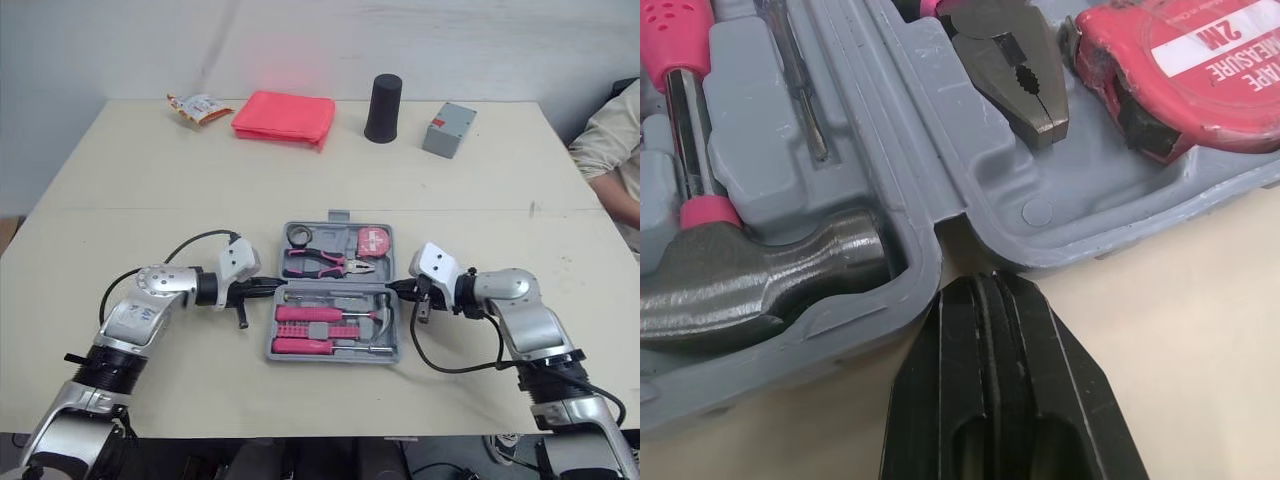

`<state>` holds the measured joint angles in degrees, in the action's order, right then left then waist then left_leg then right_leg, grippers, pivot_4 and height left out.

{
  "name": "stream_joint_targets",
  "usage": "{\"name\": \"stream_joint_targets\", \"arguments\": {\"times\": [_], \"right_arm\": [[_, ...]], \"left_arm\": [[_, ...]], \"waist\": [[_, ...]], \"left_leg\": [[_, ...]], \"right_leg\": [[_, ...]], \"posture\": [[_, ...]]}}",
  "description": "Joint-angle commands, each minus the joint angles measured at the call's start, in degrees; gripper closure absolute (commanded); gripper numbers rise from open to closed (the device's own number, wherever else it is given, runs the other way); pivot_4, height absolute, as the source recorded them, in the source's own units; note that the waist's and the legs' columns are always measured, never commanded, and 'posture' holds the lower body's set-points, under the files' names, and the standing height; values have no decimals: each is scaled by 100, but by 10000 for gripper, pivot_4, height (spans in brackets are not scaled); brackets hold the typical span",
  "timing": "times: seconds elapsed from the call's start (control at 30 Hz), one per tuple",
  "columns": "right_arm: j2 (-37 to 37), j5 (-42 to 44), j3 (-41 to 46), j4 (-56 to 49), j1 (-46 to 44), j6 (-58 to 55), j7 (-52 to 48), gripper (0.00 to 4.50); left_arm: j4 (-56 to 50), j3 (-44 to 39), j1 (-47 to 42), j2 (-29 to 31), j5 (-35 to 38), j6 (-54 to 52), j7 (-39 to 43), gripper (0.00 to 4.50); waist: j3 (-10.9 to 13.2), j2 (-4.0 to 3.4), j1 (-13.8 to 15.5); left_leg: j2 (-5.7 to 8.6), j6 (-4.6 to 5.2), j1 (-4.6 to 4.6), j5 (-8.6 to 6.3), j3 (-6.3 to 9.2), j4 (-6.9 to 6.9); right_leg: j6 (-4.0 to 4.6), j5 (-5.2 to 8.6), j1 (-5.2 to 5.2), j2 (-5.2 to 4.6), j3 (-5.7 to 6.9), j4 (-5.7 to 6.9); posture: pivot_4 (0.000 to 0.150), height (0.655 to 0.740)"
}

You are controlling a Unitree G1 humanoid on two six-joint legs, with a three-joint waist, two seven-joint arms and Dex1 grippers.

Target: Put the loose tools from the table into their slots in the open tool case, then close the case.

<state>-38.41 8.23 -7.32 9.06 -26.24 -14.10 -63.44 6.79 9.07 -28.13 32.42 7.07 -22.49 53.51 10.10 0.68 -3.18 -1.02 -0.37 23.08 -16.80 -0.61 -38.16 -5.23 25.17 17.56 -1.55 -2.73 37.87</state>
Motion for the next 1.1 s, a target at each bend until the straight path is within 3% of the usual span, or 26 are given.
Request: {"name": "stream_joint_targets", "arguments": {"times": [0.03,0.17,0.2,0.3,0.43,0.53,0.7,1.1], "right_arm": [[-47,33,4,-206,-93,45,-57,44024],[-462,-197,131,-330,82,-164,118,44024],[-615,-174,214,-512,157,-363,142,44805],[-769,687,793,-1490,359,-1851,266,35125],[-418,1521,1504,-2312,330,-3574,1029,15671],[126,1798,1919,-2606,160,-4744,1948,320],[828,1888,2346,-2568,-161,-5898,3037,320],[1225,1847,2020,-1855,-617,-6010,3683,320]], "left_arm": [[-14,-159,217,173,-80,-260,-219,45000],[-276,-436,447,389,13,-560,-316,45000],[-467,-592,539,480,135,-781,-326,42559],[-1313,-1296,755,621,946,-2037,-375,32328],[-1996,-2020,506,430,1812,-3742,-877,14099],[-1948,-2256,-62,4,2006,-4679,-1549,104],[-1596,-2469,-745,-831,1933,-5163,-2554,104],[-1240,-1662,-808,-1190,1800,-4760,-3002,104]], "waist": [[0,0,3],[0,0,9],[0,-1,8],[1,-2,6],[3,-1,56],[3,-1,155],[2,0,233],[2,0,150]], "left_leg": [[0,0,0,0,0,0],[0,0,0,0,1,0],[0,0,0,0,1,2],[0,1,2,-1,4,10],[0,-2,11,1,18,11],[8,-2,12,1,22,7],[21,2,26,-2,27,7],[20,-8,24,4,15,16]], "right_leg": [[0,0,0,-1,0,1],[0,0,0,-3,0,0],[0,0,0,-3,0,-1],[0,0,3,-5,-1,-2],[1,1,4,-4,2,-2],[1,1,1,-7,2,-3],[0,0,12,-17,3,-3],[-1,0,21,-12,1,-3]], "posture": [[1500,7361],[1500,7361],[1500,7361],[1500,7361],[1500,7361],[1500,7361],[1500,7361],[1500,7361]]}}
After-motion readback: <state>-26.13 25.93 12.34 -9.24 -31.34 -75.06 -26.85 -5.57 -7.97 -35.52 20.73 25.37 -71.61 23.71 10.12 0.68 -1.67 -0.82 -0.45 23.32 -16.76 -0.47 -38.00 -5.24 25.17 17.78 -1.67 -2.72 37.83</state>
